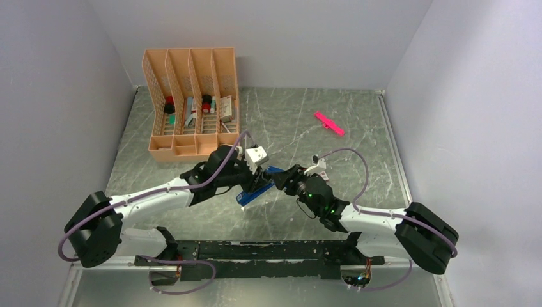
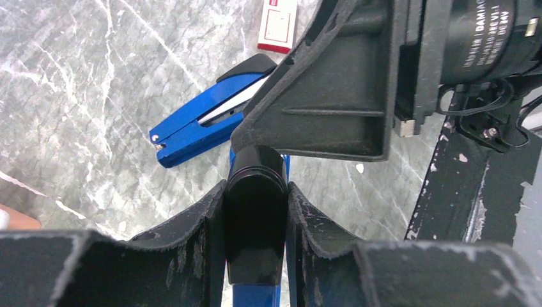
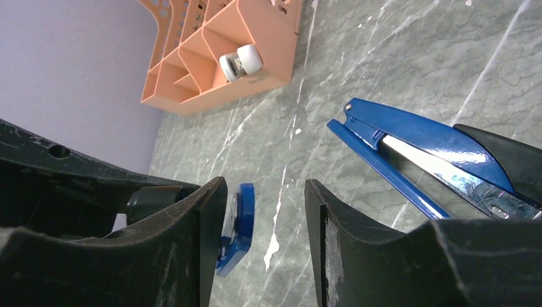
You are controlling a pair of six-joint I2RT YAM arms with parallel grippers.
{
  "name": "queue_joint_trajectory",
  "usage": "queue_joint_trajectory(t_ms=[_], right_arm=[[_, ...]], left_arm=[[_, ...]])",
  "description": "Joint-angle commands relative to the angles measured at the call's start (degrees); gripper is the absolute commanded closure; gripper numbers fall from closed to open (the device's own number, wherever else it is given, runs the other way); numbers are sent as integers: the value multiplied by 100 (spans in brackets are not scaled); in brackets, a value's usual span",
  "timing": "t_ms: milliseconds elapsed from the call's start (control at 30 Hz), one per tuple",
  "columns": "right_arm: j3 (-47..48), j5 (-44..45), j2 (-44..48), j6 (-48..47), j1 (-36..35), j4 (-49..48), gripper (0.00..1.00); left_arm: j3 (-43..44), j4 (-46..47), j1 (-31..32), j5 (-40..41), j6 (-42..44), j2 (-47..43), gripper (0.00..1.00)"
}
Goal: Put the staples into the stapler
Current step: Open the stapler at the center of the board.
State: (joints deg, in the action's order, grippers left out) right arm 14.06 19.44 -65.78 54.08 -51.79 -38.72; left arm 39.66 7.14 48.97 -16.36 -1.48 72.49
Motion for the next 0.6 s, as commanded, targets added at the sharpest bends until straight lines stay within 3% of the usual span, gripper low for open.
queue_joint_trajectory(t_ms=[0, 367, 567], right_arm=[[51, -14, -104, 141, 36, -180, 48], [84, -546, -389, 23, 124, -630, 49], [24, -797, -410, -30, 130, -952, 61]], left_arm=[[-42, 803, 36, -310, -173, -332, 93], [-85, 1047, 42, -473, -393, -411, 93], [-220, 1330, 42, -247, -554, -461, 93]])
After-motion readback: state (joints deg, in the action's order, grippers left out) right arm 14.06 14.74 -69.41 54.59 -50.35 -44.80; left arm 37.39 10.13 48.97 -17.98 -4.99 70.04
